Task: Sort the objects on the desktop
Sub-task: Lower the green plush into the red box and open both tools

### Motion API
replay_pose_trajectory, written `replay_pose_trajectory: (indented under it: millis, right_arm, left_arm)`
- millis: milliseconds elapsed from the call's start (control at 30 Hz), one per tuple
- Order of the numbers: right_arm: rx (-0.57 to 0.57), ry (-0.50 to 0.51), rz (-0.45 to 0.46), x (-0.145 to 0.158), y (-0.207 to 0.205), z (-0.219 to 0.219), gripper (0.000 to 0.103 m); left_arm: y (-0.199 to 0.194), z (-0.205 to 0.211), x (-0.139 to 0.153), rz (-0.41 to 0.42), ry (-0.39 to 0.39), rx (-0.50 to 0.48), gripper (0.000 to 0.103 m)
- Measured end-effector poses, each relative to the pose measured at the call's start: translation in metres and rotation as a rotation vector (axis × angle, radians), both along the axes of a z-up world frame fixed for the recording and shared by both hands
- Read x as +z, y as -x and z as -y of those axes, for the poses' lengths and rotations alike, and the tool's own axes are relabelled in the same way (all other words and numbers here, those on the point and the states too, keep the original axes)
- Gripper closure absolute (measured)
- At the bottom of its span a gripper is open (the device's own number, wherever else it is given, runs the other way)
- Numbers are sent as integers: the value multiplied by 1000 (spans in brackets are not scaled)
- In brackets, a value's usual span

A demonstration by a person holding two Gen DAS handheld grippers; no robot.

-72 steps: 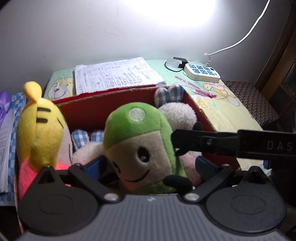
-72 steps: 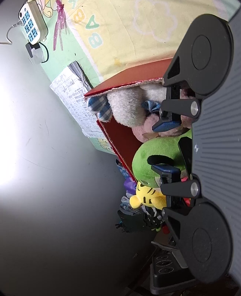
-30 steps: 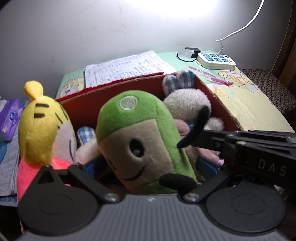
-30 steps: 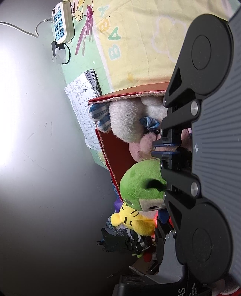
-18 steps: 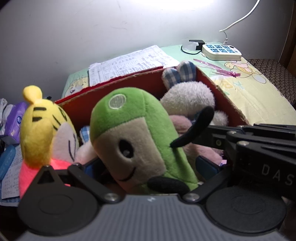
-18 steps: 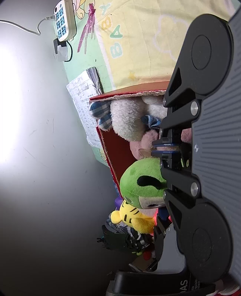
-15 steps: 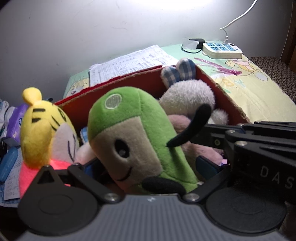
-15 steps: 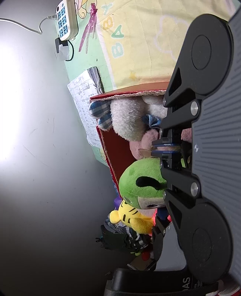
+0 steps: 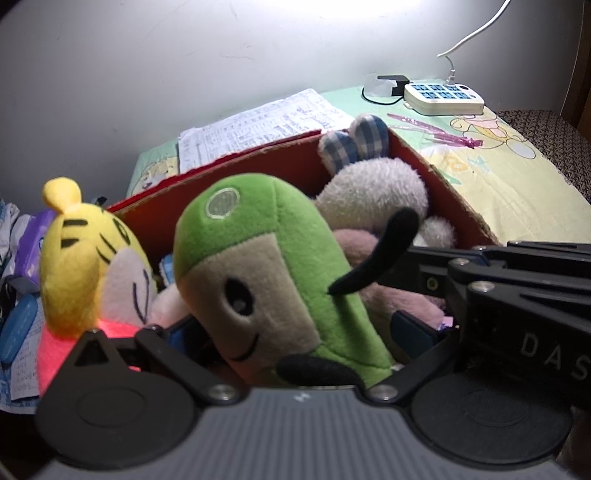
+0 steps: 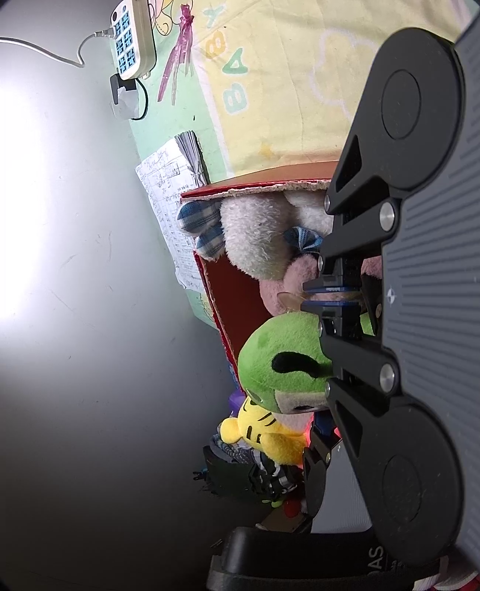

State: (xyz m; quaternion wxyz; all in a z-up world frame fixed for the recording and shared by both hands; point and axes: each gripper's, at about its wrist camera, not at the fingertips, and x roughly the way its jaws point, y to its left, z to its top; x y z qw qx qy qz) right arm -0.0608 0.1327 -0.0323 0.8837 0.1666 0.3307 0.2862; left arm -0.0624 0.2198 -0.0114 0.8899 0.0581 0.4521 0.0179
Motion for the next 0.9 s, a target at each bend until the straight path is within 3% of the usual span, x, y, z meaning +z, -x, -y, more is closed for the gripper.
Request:
replay_pose_trajectory:
  millis: [367,567,667,700,900]
  right_arm:
    - [-3,11,3,0,1,-1,100]
    - [4,11,-5,0,-1,0,100]
    - [5,35,-9,5,1,0,94]
    - [-9,46,6,8,4,2,89]
    - [-130,90,90,39,18,30,89]
  left_arm:
    - [5,7,-1,70,-17,5,0]
    - [4,7,3,67,-32,0,1]
    - [11,9,11,87,-44,9,1]
    - [14,9,16,96,-40,18,1]
    - [17,8,37,36,-8,105,1]
